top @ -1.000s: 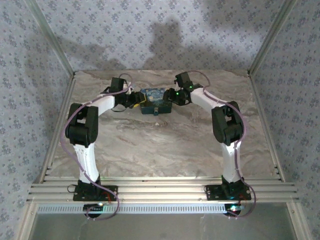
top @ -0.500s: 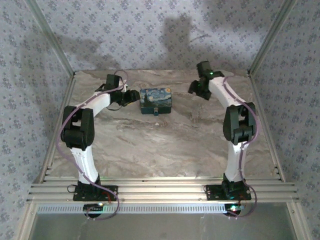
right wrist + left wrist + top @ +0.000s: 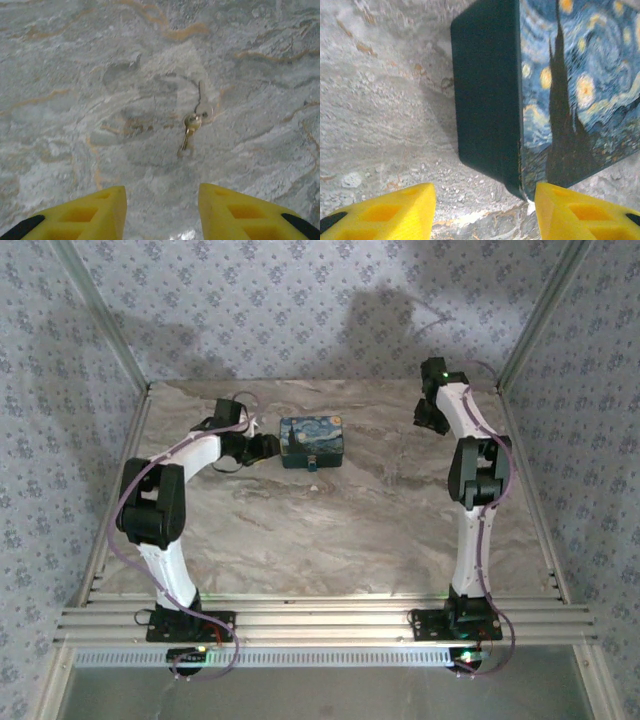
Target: Unlock the padlock with the key
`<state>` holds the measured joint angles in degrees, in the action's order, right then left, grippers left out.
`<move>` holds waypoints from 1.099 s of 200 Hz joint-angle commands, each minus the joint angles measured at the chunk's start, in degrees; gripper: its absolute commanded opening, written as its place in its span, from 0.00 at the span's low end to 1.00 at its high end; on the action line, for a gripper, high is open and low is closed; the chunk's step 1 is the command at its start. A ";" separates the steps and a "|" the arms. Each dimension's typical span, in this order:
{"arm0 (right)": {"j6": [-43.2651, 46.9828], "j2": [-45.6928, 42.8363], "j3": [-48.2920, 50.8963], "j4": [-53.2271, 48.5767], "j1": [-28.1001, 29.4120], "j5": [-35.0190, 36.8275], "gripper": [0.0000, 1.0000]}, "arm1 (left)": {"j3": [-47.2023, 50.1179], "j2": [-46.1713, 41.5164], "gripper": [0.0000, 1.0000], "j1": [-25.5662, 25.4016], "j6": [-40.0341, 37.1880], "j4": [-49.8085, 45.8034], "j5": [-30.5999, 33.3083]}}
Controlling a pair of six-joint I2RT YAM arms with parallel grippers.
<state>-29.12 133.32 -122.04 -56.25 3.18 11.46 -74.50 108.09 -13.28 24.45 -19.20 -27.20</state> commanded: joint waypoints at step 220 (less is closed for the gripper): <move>3.20 13.59 -10.54 -5.90 -4.41 -3.18 0.26 | -0.56 0.52 0.54 -2.19 -2.29 -2.47 -2.24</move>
<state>-26.76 145.56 -131.94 -58.76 -0.67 9.19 -74.39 108.09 -15.03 23.35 -19.77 -27.86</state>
